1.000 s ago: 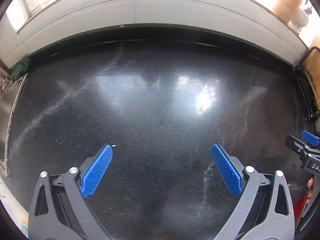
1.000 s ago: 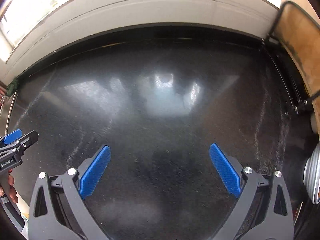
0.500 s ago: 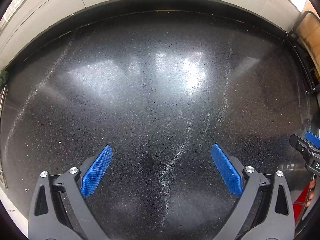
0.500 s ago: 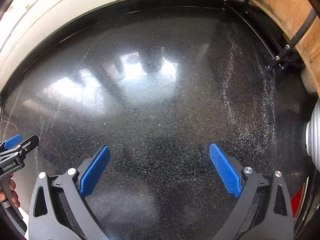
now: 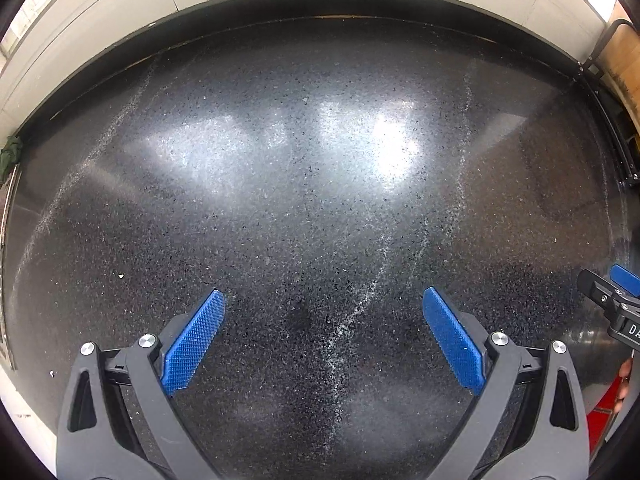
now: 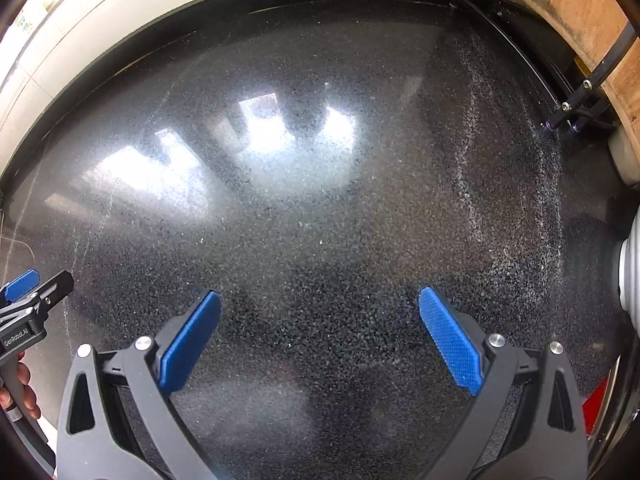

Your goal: Collect trash

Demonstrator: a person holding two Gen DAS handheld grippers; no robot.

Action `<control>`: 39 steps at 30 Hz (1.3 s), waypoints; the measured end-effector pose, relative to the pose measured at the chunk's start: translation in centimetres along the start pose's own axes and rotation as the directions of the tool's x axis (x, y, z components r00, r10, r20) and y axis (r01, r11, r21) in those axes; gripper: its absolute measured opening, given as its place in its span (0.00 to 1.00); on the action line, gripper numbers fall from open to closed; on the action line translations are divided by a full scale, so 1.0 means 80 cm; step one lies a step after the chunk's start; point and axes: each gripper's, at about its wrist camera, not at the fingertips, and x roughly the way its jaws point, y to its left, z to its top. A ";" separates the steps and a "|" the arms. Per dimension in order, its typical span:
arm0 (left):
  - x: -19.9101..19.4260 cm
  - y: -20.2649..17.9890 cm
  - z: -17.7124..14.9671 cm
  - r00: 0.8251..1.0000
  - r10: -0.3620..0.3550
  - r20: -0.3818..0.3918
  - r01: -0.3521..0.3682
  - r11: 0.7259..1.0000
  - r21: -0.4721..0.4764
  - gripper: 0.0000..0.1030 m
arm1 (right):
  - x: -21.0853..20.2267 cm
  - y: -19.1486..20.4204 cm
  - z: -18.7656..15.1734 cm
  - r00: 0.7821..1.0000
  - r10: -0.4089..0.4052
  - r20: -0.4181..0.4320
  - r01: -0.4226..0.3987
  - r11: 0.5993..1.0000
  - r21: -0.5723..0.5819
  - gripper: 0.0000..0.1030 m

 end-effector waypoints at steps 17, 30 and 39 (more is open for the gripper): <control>0.011 0.022 -0.020 1.000 0.003 -0.031 -0.005 0.999 -0.049 0.94 | 0.012 0.006 -0.007 1.000 0.002 -0.016 -0.002 1.000 -0.013 0.93; 0.016 0.015 -0.025 1.000 0.006 -0.026 -0.008 0.999 -0.045 0.94 | 0.013 0.001 -0.009 0.999 -0.029 -0.020 0.028 0.999 -0.016 0.93; 0.021 0.008 -0.020 1.000 0.016 -0.024 -0.017 0.999 -0.049 0.94 | 0.013 0.001 -0.010 1.000 -0.029 -0.012 0.029 1.000 -0.012 0.94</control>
